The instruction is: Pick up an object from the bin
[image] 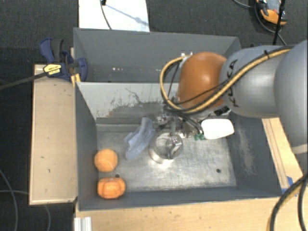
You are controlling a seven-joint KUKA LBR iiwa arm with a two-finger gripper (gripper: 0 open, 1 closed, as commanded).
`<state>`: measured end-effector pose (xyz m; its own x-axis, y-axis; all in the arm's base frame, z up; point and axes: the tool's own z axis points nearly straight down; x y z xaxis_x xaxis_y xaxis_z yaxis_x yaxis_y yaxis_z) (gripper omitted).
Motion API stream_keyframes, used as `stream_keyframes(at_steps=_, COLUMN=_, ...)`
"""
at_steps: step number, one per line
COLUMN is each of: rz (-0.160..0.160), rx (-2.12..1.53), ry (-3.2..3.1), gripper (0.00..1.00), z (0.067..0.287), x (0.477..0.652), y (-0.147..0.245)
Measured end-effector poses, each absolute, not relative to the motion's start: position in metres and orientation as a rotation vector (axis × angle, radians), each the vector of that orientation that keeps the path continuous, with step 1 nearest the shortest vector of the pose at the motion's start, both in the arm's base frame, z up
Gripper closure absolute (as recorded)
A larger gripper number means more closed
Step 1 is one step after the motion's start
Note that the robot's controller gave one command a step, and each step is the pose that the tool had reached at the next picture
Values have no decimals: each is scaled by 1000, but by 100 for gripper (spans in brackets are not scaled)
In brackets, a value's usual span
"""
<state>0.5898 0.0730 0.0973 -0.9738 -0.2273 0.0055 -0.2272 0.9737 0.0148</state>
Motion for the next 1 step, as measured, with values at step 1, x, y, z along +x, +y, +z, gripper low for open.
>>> stream_keyframes(at_steps=1, rz=-22, rx=356, ry=-3114, gripper=100, z=97, x=590, y=73)
